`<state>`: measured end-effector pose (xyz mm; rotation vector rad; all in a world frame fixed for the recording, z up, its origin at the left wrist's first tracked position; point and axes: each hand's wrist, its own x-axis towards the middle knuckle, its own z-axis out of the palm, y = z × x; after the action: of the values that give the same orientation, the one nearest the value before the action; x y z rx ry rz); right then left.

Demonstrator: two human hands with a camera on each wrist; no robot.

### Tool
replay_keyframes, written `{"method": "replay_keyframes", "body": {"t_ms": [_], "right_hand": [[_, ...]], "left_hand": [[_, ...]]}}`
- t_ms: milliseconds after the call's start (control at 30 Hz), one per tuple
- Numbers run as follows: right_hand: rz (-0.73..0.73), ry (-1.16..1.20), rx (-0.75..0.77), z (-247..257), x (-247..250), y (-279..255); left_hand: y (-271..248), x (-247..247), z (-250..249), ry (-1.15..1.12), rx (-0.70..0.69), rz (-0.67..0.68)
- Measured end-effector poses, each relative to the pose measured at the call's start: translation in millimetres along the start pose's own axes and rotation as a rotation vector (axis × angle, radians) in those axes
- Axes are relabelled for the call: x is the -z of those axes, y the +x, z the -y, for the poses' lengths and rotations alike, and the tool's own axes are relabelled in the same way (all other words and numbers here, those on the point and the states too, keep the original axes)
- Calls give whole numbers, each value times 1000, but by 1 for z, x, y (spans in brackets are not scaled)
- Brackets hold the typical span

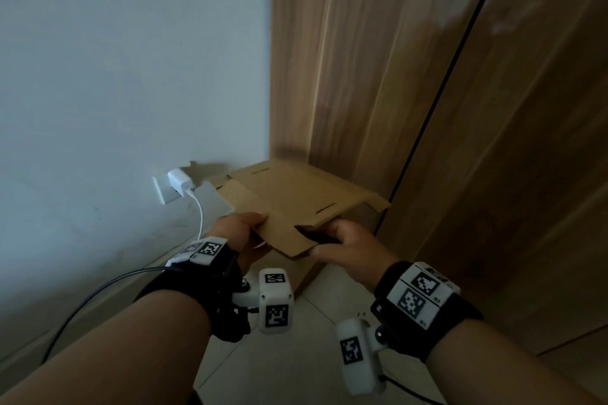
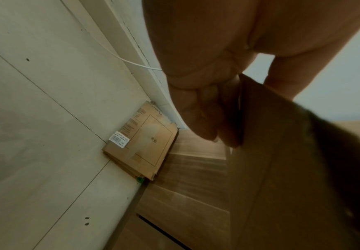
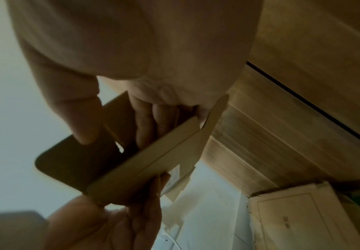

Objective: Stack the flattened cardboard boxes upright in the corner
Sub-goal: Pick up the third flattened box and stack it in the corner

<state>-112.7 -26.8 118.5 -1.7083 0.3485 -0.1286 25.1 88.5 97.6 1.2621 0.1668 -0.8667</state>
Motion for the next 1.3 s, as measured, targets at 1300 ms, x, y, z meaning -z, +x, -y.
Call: {"method": "replay_keyframes", "body": {"t_ms": [1300], "right_hand": [[-562, 384, -493, -25, 14, 23]], "left_hand": [[8, 0, -10, -135, -217, -25]]}}
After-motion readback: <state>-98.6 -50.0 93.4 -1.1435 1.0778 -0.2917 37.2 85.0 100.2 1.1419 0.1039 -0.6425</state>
